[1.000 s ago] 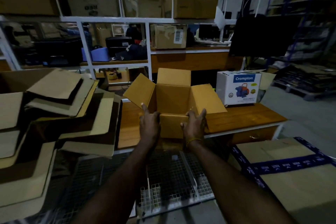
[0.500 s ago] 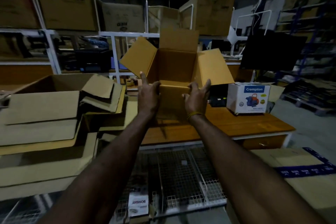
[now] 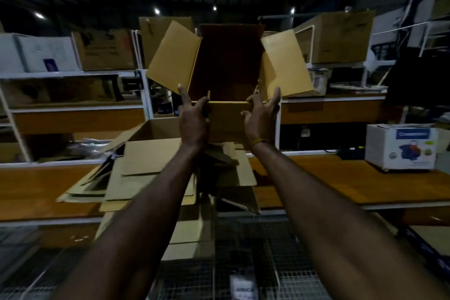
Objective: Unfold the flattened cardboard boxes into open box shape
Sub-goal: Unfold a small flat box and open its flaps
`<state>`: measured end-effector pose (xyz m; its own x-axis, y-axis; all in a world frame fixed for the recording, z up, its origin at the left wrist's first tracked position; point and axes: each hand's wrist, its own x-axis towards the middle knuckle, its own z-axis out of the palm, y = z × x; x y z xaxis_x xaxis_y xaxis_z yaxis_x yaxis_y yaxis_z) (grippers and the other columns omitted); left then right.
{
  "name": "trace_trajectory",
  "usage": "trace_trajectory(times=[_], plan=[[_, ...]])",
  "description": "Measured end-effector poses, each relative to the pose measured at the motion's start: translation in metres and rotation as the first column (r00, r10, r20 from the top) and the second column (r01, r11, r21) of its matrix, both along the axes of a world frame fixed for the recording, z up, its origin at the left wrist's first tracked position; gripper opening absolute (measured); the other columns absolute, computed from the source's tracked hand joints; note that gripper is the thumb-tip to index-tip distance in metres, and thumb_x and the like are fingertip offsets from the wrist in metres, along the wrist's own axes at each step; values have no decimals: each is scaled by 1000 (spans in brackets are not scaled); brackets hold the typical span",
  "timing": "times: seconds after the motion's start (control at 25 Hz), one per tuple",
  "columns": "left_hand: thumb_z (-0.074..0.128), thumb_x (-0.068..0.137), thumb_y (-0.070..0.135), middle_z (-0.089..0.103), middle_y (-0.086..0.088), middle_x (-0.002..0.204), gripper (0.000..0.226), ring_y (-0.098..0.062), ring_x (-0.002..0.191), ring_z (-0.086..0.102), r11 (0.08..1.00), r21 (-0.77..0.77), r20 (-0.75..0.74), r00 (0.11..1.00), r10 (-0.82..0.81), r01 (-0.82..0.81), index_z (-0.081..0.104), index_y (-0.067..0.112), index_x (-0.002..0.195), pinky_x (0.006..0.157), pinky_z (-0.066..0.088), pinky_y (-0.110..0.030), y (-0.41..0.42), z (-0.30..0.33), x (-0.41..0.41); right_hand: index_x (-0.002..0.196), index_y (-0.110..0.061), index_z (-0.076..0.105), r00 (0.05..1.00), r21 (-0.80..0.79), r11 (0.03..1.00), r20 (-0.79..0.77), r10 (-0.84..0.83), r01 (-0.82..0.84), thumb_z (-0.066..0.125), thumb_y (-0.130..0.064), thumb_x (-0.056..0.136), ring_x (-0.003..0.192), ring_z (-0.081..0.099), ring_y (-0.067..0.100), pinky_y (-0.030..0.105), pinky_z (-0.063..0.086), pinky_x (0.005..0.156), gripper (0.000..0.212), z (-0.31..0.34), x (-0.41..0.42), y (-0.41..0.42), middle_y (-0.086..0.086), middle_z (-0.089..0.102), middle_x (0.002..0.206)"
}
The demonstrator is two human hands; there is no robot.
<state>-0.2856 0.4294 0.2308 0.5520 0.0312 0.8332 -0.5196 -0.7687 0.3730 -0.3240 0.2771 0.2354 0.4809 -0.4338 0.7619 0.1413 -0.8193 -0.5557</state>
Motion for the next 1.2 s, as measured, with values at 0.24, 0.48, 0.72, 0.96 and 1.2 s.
trace_trajectory(times=[0.24, 0.48, 0.72, 0.96, 1.2], plan=[[62, 85, -6, 6, -20, 164, 46, -41, 126, 47, 996, -49, 54, 995, 80, -77, 65, 19, 124, 90, 51, -36, 118, 16, 42, 117, -22, 60, 996, -15, 998, 50, 69, -69, 72, -10, 86, 148, 19, 36, 32, 46, 101, 35, 20, 51, 116, 15, 2, 163], [63, 83, -7, 4, -19, 164, 49, -44, 132, 40, 996, -48, 25, 996, 81, -79, 64, 20, 125, 93, 53, -40, 185, 12, 85, 112, -19, 62, 992, 8, 994, 52, 111, -112, 74, -8, 84, 146, 23, 37, 37, 48, 102, 32, 15, 99, 180, 16, 3, 163], [63, 86, -4, 6, -20, 163, 43, -41, 129, 46, 996, -70, -75, 996, 55, -60, 66, 18, 123, 96, 53, -39, 216, 7, 117, 114, -20, 62, 991, 8, 995, -87, 99, -98, 72, -6, 86, 142, 30, 34, 37, 47, 103, 33, 13, 129, 214, 14, 0, 163], [66, 88, 1, 14, -25, 160, 38, -40, 132, 44, 997, -26, -262, 963, 68, -77, 66, 15, 124, 103, 46, -43, 224, 5, 146, 117, -19, 60, 934, -62, 995, -353, 50, -77, 73, -10, 86, 129, 40, 34, 40, 47, 98, 35, 24, 159, 215, 17, 5, 158], [82, 76, 15, 56, -19, 134, 35, -36, 125, 51, 959, 265, -570, 787, 236, -96, 68, 16, 107, 98, 50, -44, 223, 2, 194, 115, -21, 68, 689, -297, 949, -710, -146, -106, 79, -38, 79, 131, 40, 38, 49, 30, 111, 41, 9, 213, 210, 15, 56, 135]])
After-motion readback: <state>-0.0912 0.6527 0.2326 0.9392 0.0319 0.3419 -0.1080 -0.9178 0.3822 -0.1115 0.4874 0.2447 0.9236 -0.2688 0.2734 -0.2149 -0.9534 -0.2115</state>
